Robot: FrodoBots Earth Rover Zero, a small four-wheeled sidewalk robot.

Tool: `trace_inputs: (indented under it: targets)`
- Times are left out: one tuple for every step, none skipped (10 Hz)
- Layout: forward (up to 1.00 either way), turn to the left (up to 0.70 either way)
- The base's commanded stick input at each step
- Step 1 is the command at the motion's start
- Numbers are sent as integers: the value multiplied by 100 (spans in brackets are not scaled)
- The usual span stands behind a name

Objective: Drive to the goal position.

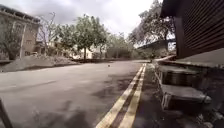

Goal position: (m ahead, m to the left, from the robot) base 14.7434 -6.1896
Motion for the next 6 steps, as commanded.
trace_inputs:
  targets:
    - [0, 0]
    - [0, 0]
    - [0, 0]
    - [0, 0]
    - [0, 45]
    - [0, 45]
